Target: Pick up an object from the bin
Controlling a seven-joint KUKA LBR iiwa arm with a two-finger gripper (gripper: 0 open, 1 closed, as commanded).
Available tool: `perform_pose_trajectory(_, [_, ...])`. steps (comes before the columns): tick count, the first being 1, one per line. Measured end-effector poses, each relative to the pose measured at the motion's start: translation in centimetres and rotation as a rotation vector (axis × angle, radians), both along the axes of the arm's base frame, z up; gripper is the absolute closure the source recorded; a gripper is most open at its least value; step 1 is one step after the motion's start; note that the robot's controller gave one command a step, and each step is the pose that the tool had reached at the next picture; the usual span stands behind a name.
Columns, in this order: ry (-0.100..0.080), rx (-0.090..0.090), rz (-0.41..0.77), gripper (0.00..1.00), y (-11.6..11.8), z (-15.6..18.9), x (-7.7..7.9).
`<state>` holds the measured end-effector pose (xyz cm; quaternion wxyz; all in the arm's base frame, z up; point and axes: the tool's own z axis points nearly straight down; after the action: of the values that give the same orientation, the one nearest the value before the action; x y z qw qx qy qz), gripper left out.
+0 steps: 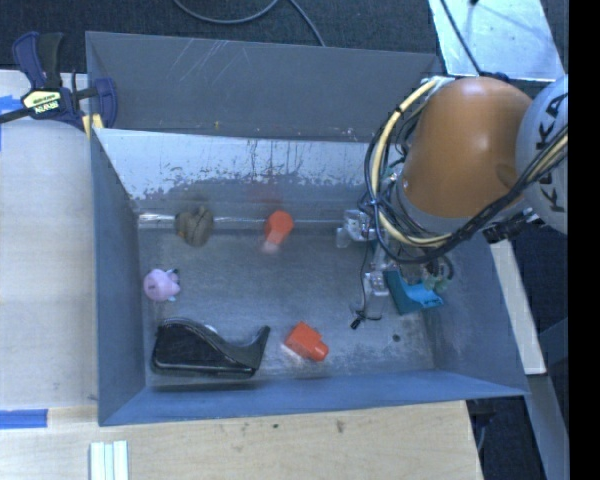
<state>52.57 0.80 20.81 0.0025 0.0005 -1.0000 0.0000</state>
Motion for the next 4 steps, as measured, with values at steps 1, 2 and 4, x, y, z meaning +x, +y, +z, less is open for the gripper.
perform_pose_trajectory(1, [-0.008, 0.0, 0.0, 0.0, 0.0, 0.5, 0.1])
perform_pose_trajectory(2, [-0.01, 0.0, -0.025, 0.0, 1.7, -6.4, -0.9])
perform_pose_trajectory(4, [-0.01, 0.001, -0.139, 0.0, 3.0, -8.6, -2.6])
